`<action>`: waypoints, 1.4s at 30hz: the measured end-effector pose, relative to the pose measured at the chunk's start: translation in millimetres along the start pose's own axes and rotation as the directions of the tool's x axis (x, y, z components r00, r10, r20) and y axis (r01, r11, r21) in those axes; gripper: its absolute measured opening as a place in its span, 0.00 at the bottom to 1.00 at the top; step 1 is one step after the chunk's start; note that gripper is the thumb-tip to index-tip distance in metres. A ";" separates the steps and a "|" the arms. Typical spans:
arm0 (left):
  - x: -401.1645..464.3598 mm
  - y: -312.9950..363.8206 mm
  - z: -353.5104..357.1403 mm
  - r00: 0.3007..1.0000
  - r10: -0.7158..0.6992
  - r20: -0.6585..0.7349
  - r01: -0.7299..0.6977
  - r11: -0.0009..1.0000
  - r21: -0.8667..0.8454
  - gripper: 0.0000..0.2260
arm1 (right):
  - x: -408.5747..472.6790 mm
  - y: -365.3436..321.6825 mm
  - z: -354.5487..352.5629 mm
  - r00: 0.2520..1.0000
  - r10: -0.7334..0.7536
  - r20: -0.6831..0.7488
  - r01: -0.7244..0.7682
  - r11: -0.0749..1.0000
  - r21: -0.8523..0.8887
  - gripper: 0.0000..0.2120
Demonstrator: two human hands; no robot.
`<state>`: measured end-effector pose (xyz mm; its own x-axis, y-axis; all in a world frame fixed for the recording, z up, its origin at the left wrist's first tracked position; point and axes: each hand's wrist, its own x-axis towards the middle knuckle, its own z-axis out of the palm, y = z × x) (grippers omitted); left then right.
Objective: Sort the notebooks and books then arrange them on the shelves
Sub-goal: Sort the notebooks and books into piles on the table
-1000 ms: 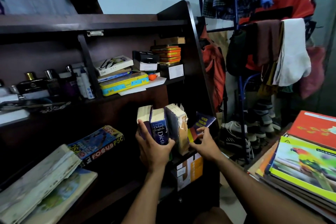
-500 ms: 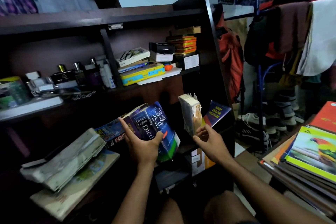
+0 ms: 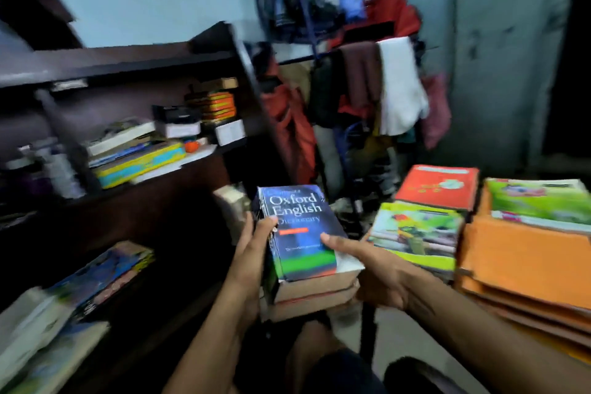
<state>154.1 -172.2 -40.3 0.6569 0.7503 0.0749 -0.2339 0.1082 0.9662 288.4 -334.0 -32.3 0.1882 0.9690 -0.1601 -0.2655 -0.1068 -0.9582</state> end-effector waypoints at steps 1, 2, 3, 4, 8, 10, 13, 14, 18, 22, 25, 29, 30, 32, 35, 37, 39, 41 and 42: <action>11.6 -8.1 22.8 0.999 -0.043 0.033 0.042 0.999 0.024 0.27 | -14.1 -4.5 -19.6 0.998 0.005 -0.069 -0.003 1.000 0.029 0.23; 21.8 -12.7 44.2 0.995 -0.076 0.069 0.073 0.996 0.054 0.34 | -25.2 -9.2 -36.5 0.993 0.002 -0.118 0.005 0.998 0.055 0.20; 31.9 -16.4 65.0 0.989 -0.099 0.114 0.092 0.994 0.060 0.38 | -34.5 -14.9 -51.8 0.988 -0.006 -0.153 0.020 0.996 0.089 0.18; 38.2 -17.3 88.0 0.977 -0.123 0.176 0.118 0.992 0.041 0.39 | -43.2 -20.5 -66.1 0.982 -0.024 -0.186 0.047 0.992 0.119 0.18; 59.9 -11.9 168.7 0.893 -0.099 0.440 0.119 0.993 -0.018 0.26 | -68.0 -43.8 -116.7 0.921 -0.115 -0.372 0.192 0.965 0.177 0.17; 66.4 -19.2 202.2 0.910 -0.063 0.410 0.088 0.995 -0.044 0.21 | -70.1 -58.7 -145.5 0.867 -0.150 -0.475 0.262 0.948 0.180 0.16; 87.0 -59.8 227.8 0.953 0.004 0.303 -0.117 0.927 0.355 0.18 | -57.5 -87.0 -192.9 0.795 -0.169 -0.582 0.291 0.949 0.122 0.17; 93.8 -77.9 230.0 0.944 0.017 0.330 -0.204 0.815 0.542 0.19 | -47.9 -94.9 -210.7 0.761 -0.157 -0.629 0.286 0.952 0.108 0.20; 109.1 -115.4 234.9 0.875 0.023 0.484 -0.484 0.072 0.872 0.20 | 34.4 -75.4 -355.5 0.613 -0.122 -0.781 0.279 0.958 0.070 0.46; 116.8 -123.2 243.4 0.836 0.072 0.545 -0.528 -0.169 0.832 0.17 | 75.2 -62.6 -386.4 0.544 -0.052 -0.837 0.218 0.972 0.082 0.38; 115.6 -130.4 239.8 0.816 0.126 0.565 -0.543 -0.170 0.822 0.18 | 95.6 -63.4 -421.9 0.470 -0.083 -0.879 0.205 0.979 0.018 0.29; 118.7 -134.5 238.5 0.822 0.161 0.546 -0.528 -0.142 0.837 0.17 | 97.5 -74.0 -434.0 0.384 -0.120 -0.916 0.058 0.993 -0.106 0.26; 117.7 -134.4 238.4 0.826 0.158 0.541 -0.522 -0.146 0.840 0.17 | 83.7 -83.6 -404.5 0.402 -0.104 -0.910 0.052 0.995 -0.091 0.16; 115.3 -133.6 238.5 0.831 0.150 0.536 -0.517 -0.148 0.843 0.17 | 69.8 -87.3 -376.1 0.407 -0.120 -0.905 0.044 0.993 -0.112 0.07; 112.9 -131.4 240.5 0.843 0.130 0.523 -0.507 -0.136 0.851 0.17 | 75.0 -73.7 -390.5 0.375 -0.182 -0.909 -0.001 0.980 -0.197 0.17; 110.6 -129.4 241.1 0.844 0.128 0.521 -0.506 -0.134 0.852 0.17 | 80.8 -64.2 -415.0 0.365 -0.197 -0.910 -0.031 0.974 -0.224 0.20; 109.9 -128.2 240.6 0.846 0.123 0.519 -0.504 -0.129 0.854 0.17 | 69.0 -69.0 -401.6 0.327 -0.190 -0.926 0.000 0.980 -0.201 0.19; 109.5 -128.1 240.3 0.848 0.118 0.516 -0.503 -0.123 0.855 0.17 | 57.3 -70.1 -392.4 0.330 -0.192 -0.924 0.053 0.981 -0.185 0.14; 108.9 -127.5 239.9 0.850 0.115 0.515 -0.502 -0.122 0.856 0.17 | 51.6 -70.2 -388.0 0.338 -0.194 -0.921 0.076 0.981 -0.178 0.11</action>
<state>427.4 -260.7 -96.2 0.9002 0.3140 0.3016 0.3122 -0.9484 0.0556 683.6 -362.9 -65.4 0.9858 0.1435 -0.0871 -0.0775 -0.0709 -0.9945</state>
